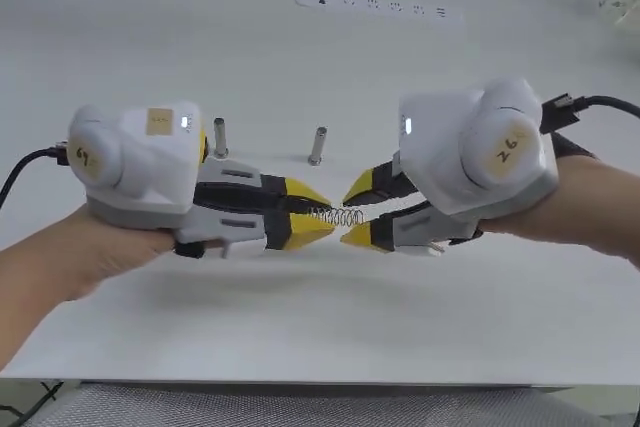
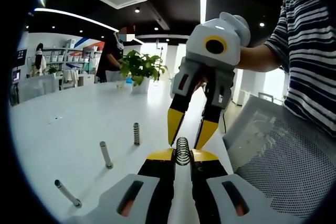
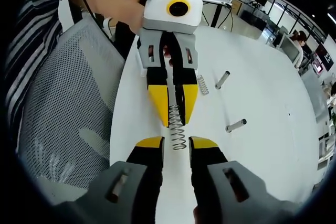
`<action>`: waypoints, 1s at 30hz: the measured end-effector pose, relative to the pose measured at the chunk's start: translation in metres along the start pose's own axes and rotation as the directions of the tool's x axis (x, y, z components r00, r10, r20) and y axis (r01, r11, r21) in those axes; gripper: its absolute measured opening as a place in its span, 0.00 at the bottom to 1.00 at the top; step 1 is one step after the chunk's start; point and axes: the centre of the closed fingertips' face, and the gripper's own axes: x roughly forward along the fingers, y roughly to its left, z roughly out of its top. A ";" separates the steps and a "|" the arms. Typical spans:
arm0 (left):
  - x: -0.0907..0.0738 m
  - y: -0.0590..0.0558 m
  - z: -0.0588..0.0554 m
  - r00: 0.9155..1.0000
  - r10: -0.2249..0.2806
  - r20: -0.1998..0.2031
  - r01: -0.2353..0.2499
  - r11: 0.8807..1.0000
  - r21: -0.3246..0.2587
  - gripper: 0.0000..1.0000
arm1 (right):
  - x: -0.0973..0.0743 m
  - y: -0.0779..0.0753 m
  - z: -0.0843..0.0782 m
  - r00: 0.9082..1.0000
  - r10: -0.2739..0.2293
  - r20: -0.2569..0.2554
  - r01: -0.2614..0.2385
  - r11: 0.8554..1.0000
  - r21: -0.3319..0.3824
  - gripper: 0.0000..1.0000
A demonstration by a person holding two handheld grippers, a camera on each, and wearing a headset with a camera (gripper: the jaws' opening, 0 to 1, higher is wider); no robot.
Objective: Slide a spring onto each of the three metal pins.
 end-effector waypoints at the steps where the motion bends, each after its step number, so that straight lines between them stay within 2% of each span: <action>1: -0.001 0.000 0.000 1.000 -0.002 0.000 0.002 1.000 -0.002 0.07 | -0.001 -0.001 -0.001 1.000 -0.006 0.001 0.006 1.000 0.006 0.20; 9: -0.001 -0.001 0.000 1.000 -0.014 -0.007 0.014 1.000 -0.006 0.07 | -0.004 -0.004 -0.002 0.999 -0.025 0.025 0.025 1.000 -0.006 0.17; 22: -0.002 -0.002 0.000 1.000 -0.026 -0.017 0.026 1.000 -0.011 0.07 | -0.002 -0.003 0.000 0.999 0.001 0.035 0.001 0.998 -0.063 0.13; 25: -0.004 -0.001 -0.001 0.999 -0.029 -0.017 0.029 0.999 -0.020 0.07 | -0.006 -0.004 0.005 0.998 -0.005 0.055 0.010 0.995 -0.094 0.12; 30: -0.005 0.000 -0.007 0.999 -0.025 -0.044 0.024 1.000 -0.011 0.07 | -0.015 -0.007 0.019 0.994 -0.011 0.110 0.023 0.993 -0.112 0.12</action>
